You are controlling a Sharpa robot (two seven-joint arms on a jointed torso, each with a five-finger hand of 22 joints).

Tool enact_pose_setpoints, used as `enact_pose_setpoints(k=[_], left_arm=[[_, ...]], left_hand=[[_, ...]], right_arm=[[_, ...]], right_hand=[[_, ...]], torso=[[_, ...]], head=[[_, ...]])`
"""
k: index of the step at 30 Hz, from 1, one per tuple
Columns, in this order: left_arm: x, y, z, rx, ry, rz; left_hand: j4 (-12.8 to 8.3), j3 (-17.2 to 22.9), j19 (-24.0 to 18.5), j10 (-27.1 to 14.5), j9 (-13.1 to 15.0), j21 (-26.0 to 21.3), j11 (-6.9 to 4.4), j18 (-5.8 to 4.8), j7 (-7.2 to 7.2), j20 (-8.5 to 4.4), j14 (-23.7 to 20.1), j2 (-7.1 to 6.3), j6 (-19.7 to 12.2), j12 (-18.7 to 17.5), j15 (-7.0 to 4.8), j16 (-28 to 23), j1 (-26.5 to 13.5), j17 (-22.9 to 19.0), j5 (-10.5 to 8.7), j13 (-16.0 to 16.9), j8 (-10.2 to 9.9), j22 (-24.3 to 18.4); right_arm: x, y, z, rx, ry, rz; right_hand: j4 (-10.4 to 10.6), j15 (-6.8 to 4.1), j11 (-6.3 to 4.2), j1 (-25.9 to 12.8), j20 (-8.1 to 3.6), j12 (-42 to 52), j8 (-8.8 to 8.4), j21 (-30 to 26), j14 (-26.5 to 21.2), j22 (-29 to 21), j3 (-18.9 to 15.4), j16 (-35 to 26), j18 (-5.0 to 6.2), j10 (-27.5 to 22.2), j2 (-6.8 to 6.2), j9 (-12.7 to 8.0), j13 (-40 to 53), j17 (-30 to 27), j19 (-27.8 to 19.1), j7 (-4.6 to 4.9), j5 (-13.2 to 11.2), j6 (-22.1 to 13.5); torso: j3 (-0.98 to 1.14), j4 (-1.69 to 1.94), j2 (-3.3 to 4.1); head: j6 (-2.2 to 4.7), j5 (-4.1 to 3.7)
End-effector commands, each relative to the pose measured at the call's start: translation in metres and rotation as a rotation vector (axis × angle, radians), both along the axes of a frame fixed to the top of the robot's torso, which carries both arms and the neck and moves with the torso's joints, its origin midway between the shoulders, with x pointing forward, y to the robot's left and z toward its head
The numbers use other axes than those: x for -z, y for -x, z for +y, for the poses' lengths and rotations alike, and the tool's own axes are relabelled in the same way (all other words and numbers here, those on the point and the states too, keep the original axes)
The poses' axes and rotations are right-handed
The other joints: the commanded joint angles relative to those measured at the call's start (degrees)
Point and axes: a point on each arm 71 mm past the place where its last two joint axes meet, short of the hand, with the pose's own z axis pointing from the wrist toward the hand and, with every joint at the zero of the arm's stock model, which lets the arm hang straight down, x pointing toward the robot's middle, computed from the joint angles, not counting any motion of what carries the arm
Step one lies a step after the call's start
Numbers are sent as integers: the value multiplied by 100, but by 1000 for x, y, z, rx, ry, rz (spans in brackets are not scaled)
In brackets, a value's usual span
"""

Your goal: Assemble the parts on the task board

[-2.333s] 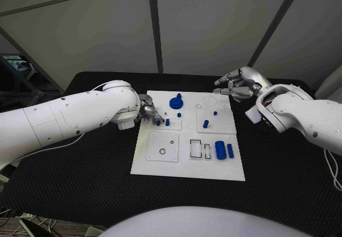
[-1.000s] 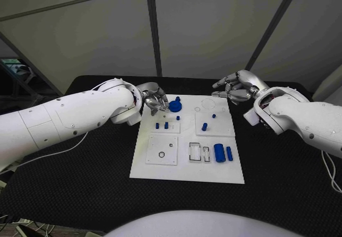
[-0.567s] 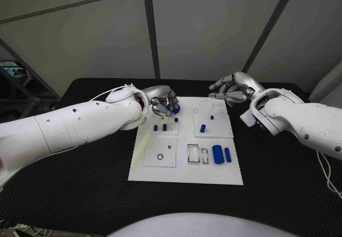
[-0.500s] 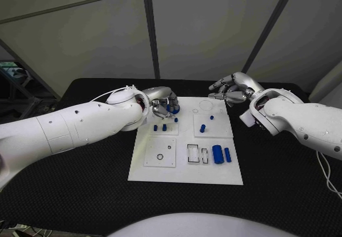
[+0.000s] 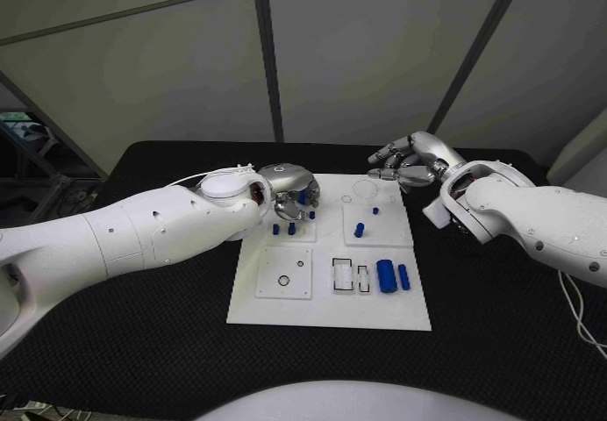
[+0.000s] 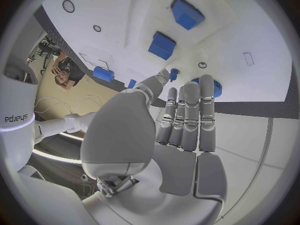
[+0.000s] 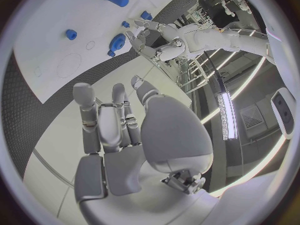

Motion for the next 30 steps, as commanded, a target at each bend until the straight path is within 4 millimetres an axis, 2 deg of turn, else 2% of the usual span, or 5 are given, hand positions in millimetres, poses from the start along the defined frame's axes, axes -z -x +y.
enact_pose_setpoints(k=[1, 11, 17, 21, 30], left_arm=[[-1, 1, -3, 49, -25, -50], [2, -1, -8, 60, -37, -35], [4, -1, -11, 58, -47, -21], [5, -2, -14, 61, -46, -19], [9, -3, -18, 59, -51, -10]], left_hand=[[-32, 16, 58, 5, -29, 36, -10, -62, -4, 1, 35, 15, 69, -42, -5, 70, 42, 11, -10, -51, -48, 19], [0, 142, 117, 318, -106, 121, -48, -63, -5, -11, 282, 156, 318, -110, -18, 487, 20, 229, -10, -233, -161, 107], [-22, 286, 178, 519, -175, 218, -6, -71, 137, 4, 489, 213, 459, -251, 14, 842, 49, 452, -10, -404, -284, 196], [-46, 409, 191, 704, -260, 310, -6, -66, 163, 11, 527, 187, 577, -450, 17, 997, 18, 458, -13, -604, -448, 299], [-65, 457, 212, 791, -306, 384, -8, -72, 169, 13, 580, 185, 630, -552, 13, 1129, 9, 505, -12, -708, -551, 387]], right_arm=[[-2, 0, 1, -9, -3, -12], [-1, 0, 2, -12, -3, -10], [-1, 0, 3, -12, -3, -10], [-1, 0, 3, -12, -4, -10], [-1, 0, 5, -15, -4, -8]], right_hand=[[13, -38, -5, 26, -1, -40, 20, -19, 76, -8, 34, -37, 30, 8, -22, -7, -5, -6, -19, 2, 20, -15], [17, -38, -5, 23, -1, -64, 19, -22, 76, -7, 43, -50, 30, 15, -28, -8, -33, -15, -13, 3, 24, -17], [22, -38, -5, 18, -2, -75, 19, -28, 77, -14, 46, -53, 31, 21, -30, -8, -47, -15, -15, 3, 27, -18], [32, -38, -4, 6, -2, -98, 19, -31, 76, -15, 50, -65, 30, 23, -36, -8, -72, -24, -11, 3, 27, -19], [32, -38, -4, 6, -2, -98, 19, -31, 76, -15, 50, -65, 30, 23, -36, -8, -72, -24, -11, 3, 27, -19]], torso=[[-3, 3, 0], [2, 7, 2], [2, 2, 11], [5, 7, 2], [2, 6, 1]], head=[[-3, -22], [-12, -23], [-25, -29], [-31, -20], [-37, -27]])
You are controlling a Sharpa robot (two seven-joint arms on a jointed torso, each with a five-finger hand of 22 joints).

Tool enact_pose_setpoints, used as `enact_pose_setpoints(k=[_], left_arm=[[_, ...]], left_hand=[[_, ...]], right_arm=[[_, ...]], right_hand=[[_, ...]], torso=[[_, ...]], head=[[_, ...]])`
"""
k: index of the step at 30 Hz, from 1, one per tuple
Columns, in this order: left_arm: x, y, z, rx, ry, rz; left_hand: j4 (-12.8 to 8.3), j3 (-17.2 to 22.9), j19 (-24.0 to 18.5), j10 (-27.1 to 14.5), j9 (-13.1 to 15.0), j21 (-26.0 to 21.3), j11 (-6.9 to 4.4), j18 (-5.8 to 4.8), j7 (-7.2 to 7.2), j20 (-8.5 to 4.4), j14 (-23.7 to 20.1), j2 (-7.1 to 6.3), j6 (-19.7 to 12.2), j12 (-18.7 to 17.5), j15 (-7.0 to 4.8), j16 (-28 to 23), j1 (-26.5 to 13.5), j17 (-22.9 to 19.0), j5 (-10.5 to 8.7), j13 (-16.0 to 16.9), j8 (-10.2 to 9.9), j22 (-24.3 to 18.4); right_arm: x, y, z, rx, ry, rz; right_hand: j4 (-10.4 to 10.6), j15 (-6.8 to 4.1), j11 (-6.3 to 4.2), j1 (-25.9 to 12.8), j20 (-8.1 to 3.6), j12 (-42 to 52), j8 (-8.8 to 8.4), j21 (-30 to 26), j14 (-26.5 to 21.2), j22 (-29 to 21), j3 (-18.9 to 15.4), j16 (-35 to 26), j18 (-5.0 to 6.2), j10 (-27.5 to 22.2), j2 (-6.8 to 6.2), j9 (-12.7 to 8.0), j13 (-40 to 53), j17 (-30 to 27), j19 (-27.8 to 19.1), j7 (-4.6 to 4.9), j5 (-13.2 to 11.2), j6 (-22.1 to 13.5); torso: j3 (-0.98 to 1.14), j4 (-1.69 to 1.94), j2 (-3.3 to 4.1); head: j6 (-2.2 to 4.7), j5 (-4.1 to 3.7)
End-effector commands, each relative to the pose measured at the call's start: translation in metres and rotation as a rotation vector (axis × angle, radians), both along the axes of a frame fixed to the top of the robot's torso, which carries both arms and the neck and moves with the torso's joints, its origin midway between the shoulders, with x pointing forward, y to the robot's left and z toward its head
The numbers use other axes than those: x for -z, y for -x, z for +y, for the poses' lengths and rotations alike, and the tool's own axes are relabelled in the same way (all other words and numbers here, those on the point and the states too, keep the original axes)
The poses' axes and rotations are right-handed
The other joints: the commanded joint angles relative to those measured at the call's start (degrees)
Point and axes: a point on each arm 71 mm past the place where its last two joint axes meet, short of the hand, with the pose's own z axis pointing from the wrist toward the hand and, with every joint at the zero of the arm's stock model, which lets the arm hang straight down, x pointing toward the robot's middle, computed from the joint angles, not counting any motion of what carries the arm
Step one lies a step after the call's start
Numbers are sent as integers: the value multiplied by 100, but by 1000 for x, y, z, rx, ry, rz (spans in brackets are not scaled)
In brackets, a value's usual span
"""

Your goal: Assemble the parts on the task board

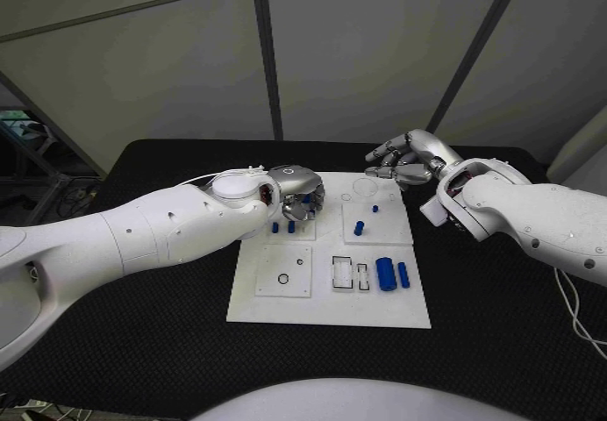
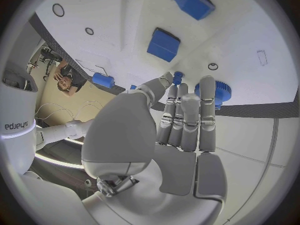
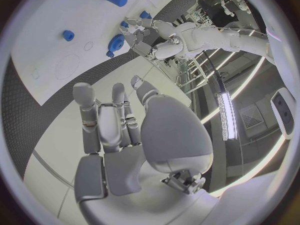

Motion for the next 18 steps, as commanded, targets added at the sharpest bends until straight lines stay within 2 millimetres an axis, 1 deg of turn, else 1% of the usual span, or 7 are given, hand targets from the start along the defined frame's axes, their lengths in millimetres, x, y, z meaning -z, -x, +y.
enact_pose_setpoints(k=[1, 8, 18], left_arm=[[1, -1, -1, 9, -15, 6], [4, -3, 2, -5, -28, 19], [7, -4, 4, -15, -34, 26]], left_hand=[[9, 33, 39, 42, -7, 20, -16, -71, -4, 3, 38, 17, 29, -25, 3, 17, -52, 3, -12, -12, -26, 11], [0, 42, 11, 9, -40, 22, 15, -71, 7, 15, 12, -8, 42, -142, 24, 35, -83, -60, -12, -103, -117, 32], [-3, 47, -2, -16, -50, 24, 31, -71, 17, 25, -14, -8, 51, -198, 37, 25, -90, -117, -12, -148, -160, 45]], right_arm=[[-1, 0, 1, -9, -2, -7], [-1, 0, 2, -10, -2, -6], [-1, 0, 2, -12, -2, -6]], right_hand=[[15, -38, -4, 7, -2, -16, 19, -29, 76, -6, 33, -35, 32, 22, -36, -10, -6, -9, -12, 4, 27, -17], [15, -38, -4, 7, -2, -16, 19, -29, 76, -6, 33, -35, 32, 22, -36, -10, -6, -9, -12, 4, 27, -17], [15, -38, -4, 7, -2, -16, 19, -29, 76, -6, 33, -35, 32, 22, -36, -10, -6, -9, -12, 4, 27, -17]], torso=[[-1, 1, -6], [-4, 6, -3], [-5, 0, -6]], head=[[-3, -10], [-11, -21], [-24, -16]])
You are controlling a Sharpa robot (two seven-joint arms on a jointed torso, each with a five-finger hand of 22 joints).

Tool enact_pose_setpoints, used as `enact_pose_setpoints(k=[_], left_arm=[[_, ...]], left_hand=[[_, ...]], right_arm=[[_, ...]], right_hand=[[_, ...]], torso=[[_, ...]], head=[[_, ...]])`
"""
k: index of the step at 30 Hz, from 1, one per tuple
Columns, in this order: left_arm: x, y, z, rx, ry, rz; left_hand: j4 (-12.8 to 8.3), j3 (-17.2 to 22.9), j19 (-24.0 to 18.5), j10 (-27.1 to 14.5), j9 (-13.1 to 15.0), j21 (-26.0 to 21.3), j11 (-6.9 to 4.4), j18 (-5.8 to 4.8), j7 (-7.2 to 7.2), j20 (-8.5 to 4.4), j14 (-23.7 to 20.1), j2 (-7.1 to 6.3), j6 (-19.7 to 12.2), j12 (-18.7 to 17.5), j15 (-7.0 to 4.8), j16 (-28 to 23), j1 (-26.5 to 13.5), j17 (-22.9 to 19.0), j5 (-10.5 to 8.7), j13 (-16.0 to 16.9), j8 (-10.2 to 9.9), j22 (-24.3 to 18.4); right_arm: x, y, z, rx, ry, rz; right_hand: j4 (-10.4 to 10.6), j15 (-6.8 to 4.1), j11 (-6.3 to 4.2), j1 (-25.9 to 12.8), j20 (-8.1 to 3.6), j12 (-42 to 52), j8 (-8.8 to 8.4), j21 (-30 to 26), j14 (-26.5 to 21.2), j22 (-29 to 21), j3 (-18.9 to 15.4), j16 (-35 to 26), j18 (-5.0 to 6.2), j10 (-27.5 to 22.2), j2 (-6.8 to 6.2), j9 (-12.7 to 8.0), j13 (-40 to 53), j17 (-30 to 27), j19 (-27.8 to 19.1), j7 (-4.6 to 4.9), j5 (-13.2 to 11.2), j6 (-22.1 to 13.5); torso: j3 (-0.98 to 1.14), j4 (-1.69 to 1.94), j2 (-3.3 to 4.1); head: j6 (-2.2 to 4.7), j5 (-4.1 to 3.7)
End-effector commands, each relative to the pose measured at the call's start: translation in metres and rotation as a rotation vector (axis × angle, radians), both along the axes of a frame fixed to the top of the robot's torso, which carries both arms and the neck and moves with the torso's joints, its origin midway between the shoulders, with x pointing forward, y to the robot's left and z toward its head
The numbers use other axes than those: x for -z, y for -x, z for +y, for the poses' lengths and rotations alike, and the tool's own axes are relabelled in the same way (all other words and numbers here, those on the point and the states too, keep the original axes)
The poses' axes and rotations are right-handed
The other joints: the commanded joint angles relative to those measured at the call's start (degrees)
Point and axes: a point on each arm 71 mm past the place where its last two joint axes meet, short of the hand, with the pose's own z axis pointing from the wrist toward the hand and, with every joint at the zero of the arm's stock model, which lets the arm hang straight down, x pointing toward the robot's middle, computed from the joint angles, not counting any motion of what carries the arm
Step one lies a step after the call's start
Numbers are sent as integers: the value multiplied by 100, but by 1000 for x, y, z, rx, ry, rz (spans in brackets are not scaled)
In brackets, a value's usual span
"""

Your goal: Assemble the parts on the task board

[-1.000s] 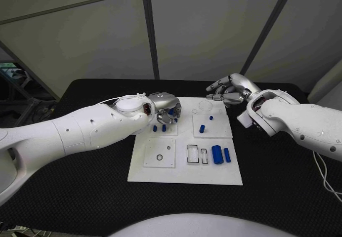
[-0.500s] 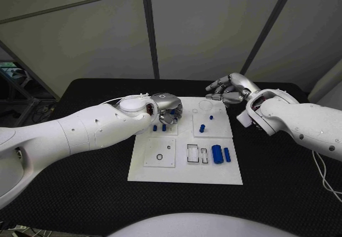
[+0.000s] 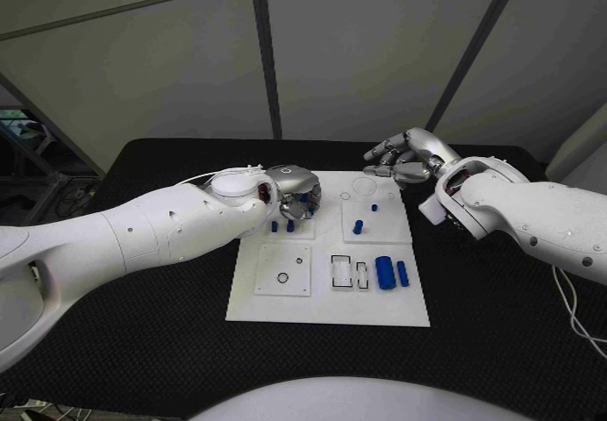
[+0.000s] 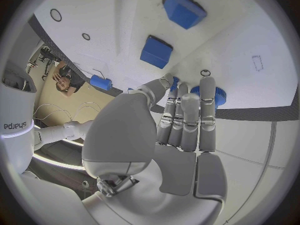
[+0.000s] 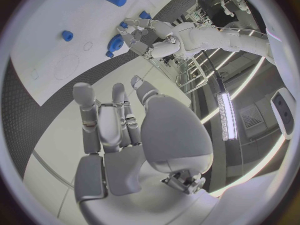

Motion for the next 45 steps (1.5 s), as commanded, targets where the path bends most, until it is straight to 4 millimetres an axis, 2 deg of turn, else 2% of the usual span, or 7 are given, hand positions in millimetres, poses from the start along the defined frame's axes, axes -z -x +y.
enact_pose_setpoints(k=[1, 7, 14, 20, 31, 38, 45], left_arm=[[2, 0, 0, 1, -15, 11], [2, 0, 1, 1, -14, 17], [2, 1, 1, 13, 0, 21], [1, 1, 2, 8, 13, 14], [-3, 2, 6, -3, 51, -2], [-20, 0, 9, -28, 114, -16], [-36, -4, 23, -68, 154, -29]], left_hand=[[13, 35, 7, -21, -7, 18, 36, -74, 1, 28, -13, 5, 37, -34, 41, 36, -38, -4, -11, -19, -49, 12], [10, 75, 119, 94, -1, 178, 9, -101, 12, 29, 75, 76, 112, -29, 27, 180, -11, 117, -11, -44, -66, 176], [-20, 181, 390, 422, 31, 543, -83, -160, -21, -18, 343, 265, 363, 15, -47, 535, 87, 463, -11, -61, -28, 526], [-44, 235, 493, 550, 32, 703, -106, -192, -20, -57, 475, 371, 454, -56, -76, 705, 116, 616, -13, -105, -66, 681], [-95, 222, 552, 618, 19, 811, -91, -216, 5, -65, 529, 320, 487, -172, -72, 782, 86, 661, -14, -164, -144, 795], [-93, 194, 551, 646, 12, 823, -76, -220, 20, -58, 530, 281, 499, -251, -60, 790, 23, 638, -14, -202, -199, 819], [-81, 165, 562, 671, 10, 840, -72, -225, 25, -51, 530, 252, 515, -295, -53, 797, -29, 628, -14, -222, -230, 845]], right_arm=[[-1, 0, 1, -10, -1, -6], [-1, 0, 1, -10, -1, -6], [-1, 0, 1, -10, -1, -6], [-1, 0, 1, -10, -1, -7], [-1, 0, 0, -8, 1, -8], [-1, -1, -2, -4, 2, -8], [-1, -1, -3, 1, 4, -8]], right_hand=[[16, -39, -4, 7, -2, -16, 20, -29, 76, -7, 34, -35, 32, 21, -36, -6, -6, -10, -12, 5, 27, -18], [16, -39, -4, 7, -2, -16, 20, -29, 76, -7, 34, -35, 32, 21, -36, -6, -6, -10, -12, 5, 27, -18], [21, -40, -6, 3, -2, -32, 22, -36, 77, -14, 40, -40, 33, 29, -39, -5, -27, -10, -12, 4, 28, -15], [21, -40, -6, 3, -2, -32, 22, -36, 77, -14, 40, -40, 33, 29, -39, -5, -27, -10, -12, 4, 28, -15], [22, -40, -7, 4, -2, -35, 23, -42, 76, -21, 44, -47, 34, 37, -40, -4, -35, -16, -15, 3, 28, -12], [22, -40, -7, 4, -2, -35, 23, -42, 76, -21, 44, -47, 34, 37, -40, -4, -35, -16, -15, 3, 28, -12], [22, -40, -7, 4, -2, -35, 23, -42, 76, -21, 44, -47, 34, 37, -40, -4, -35, -16, -15, 3, 28, -12]], torso=[[-1, 0, -3], [0, 7, -4], [0, 1, -6], [-1, 5, -5], [-4, 6, -5], [-3, 15, -13], [2, 11, -12]], head=[[-4, 5], [-12, 0], [-12, 11], [-8, 7], [10, 12], [29, 11], [50, 27]])
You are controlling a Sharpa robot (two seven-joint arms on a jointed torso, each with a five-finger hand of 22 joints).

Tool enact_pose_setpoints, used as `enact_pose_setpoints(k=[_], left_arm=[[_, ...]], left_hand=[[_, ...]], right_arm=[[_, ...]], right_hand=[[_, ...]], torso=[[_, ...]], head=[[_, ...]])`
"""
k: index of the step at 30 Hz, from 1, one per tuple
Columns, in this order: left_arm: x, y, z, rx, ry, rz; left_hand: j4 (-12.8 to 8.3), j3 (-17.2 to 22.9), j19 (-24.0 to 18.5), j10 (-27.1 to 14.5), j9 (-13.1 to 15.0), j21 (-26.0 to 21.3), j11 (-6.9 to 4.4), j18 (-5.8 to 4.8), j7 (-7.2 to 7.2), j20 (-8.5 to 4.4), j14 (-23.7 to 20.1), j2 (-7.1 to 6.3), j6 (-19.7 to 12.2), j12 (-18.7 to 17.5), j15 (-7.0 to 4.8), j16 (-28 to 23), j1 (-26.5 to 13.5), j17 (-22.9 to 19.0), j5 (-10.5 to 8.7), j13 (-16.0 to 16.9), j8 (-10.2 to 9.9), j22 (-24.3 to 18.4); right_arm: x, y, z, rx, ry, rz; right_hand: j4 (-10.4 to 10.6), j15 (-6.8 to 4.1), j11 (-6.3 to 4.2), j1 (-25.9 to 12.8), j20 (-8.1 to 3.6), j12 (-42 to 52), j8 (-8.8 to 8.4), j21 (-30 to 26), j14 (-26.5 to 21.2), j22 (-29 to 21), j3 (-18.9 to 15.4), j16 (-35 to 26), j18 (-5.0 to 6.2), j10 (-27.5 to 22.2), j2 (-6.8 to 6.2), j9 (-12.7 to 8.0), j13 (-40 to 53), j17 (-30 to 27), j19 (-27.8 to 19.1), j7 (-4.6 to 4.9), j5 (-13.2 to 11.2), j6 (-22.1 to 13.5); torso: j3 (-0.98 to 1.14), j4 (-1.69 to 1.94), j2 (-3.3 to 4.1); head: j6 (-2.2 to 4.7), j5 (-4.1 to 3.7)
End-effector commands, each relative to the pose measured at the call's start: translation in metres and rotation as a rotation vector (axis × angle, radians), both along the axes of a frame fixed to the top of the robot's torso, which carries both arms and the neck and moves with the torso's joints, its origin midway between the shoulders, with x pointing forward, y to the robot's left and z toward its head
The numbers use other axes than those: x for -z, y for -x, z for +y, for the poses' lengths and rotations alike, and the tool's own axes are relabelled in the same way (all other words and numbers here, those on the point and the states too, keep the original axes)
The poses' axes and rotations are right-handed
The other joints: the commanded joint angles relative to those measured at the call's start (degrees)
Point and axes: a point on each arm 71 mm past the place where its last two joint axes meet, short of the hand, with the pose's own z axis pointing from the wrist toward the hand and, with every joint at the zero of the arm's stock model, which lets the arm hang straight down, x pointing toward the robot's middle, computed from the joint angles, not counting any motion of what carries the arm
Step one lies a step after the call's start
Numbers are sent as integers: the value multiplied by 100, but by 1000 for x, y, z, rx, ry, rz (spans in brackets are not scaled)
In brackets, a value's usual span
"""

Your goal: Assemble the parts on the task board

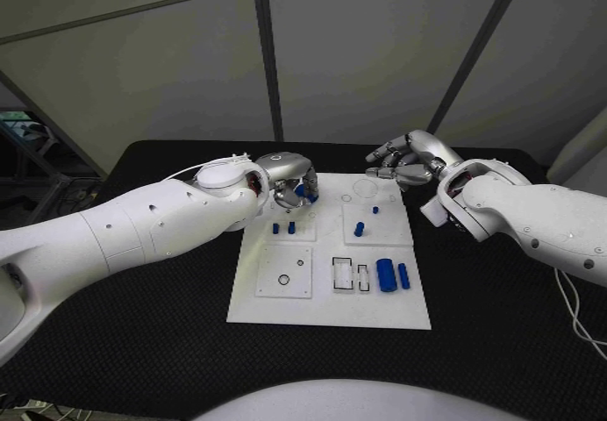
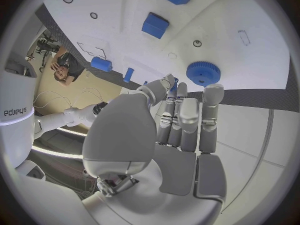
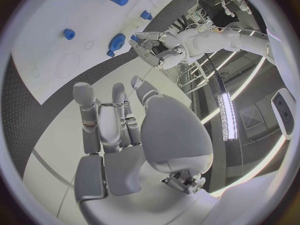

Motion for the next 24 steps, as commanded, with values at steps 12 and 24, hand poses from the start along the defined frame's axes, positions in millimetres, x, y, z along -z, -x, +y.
enact_pose_setpoints(k=[12, 24], left_arm=[[-9, -3, 32, -78, 14, 28], [2, 3, 52, -109, -6, 61]], left_hand=[[7, -50, 32, 67, -4, 33, -2, 45, -4, 13, 28, -14, 57, -47, -1, 11, -85, -19, -8, -18, -42, 18], [11, -60, 34, 79, -4, 36, -5, 45, -8, 14, 30, -25, 67, -62, -1, 15, -101, -23, -8, -25, -53, 26]], right_arm=[[-1, -1, -3, 0, 2, -7], [-1, 0, -5, 5, 4, -7]], right_hand=[[0, -40, -7, 4, -2, -35, 24, -19, 76, -5, 21, -26, 35, 37, -40, -6, -6, -5, -15, 3, 28, -12], [0, -40, -7, 4, -2, -35, 24, -19, 76, -5, 21, -26, 35, 37, -40, -6, -6, -5, -15, 3, 28, -12]], torso=[[10, -1, 1], [4, -4, 5]], head=[[17, 20], [6, 48]])
